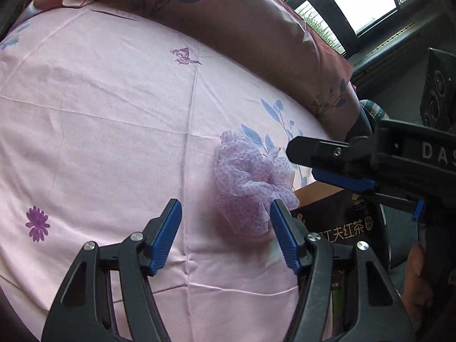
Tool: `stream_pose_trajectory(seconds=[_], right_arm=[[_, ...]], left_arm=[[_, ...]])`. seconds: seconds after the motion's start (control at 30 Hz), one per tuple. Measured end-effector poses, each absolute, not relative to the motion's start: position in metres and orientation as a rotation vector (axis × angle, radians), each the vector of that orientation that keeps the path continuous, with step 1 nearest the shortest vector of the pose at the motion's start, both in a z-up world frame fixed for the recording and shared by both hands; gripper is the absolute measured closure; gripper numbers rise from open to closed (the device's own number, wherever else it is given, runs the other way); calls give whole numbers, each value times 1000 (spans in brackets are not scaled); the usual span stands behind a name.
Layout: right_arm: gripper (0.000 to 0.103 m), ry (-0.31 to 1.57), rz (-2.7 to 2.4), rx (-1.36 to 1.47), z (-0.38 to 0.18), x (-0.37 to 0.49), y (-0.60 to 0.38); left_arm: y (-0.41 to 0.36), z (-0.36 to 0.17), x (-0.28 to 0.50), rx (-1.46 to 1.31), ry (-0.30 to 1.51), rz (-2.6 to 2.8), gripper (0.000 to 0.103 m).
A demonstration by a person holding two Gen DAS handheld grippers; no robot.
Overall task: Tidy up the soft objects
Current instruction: 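Move the right tool to the lilac mesh bath puff, then grasp the lilac mesh bath puff with the right gripper, then lift and carry the bath puff over the box with the right gripper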
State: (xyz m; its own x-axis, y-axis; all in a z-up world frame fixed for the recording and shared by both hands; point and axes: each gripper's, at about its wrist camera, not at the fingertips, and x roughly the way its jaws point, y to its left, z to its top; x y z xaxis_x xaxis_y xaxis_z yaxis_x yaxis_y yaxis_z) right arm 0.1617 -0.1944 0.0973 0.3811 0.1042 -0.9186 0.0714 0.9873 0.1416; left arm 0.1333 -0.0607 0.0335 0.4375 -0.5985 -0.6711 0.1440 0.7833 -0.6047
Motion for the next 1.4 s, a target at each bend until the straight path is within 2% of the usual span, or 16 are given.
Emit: stream_pose_trajectory(seconds=[0.2, 0.4, 0.5, 0.57, 0.6, 0.63, 0.67, 0.77, 0.83, 1.1, 1.4], right_arm=[[53, 1301, -36, 26, 71, 201, -181], [53, 1341, -86, -38, 44, 220, -180], [53, 1361, -74, -60, 32, 224, -177], [53, 1366, -47, -37, 27, 225, -178], [58, 1359, -39, -14, 25, 224, -180], [75, 1347, -30, 4, 25, 222, -182], [84, 1336, -17, 23, 24, 220, -184], [91, 1292, 22, 48, 30, 209, -187], [92, 1269, 53, 83, 36, 198, -189], [92, 1079, 155, 281, 94, 129, -210], [91, 774, 280, 455, 164, 26, -232]], left_arm=[[-70, 21, 141, -510, 1060, -500, 40], [-65, 14, 144, -546, 1066, -501, 43], [-65, 12, 144, -523, 1062, -488, 57], [-67, 11, 144, -507, 1062, -481, 78], [-67, 10, 144, -505, 1075, -487, 84], [-67, 8, 144, -514, 1082, -497, 94], [-67, 7, 143, -525, 1083, -505, 97], [-69, 12, 137, -499, 1070, -501, 98], [-70, 20, 130, -487, 1049, -512, 98], [-65, 60, 86, -426, 937, -536, 98], [-90, 141, 12, -299, 742, -577, 97]])
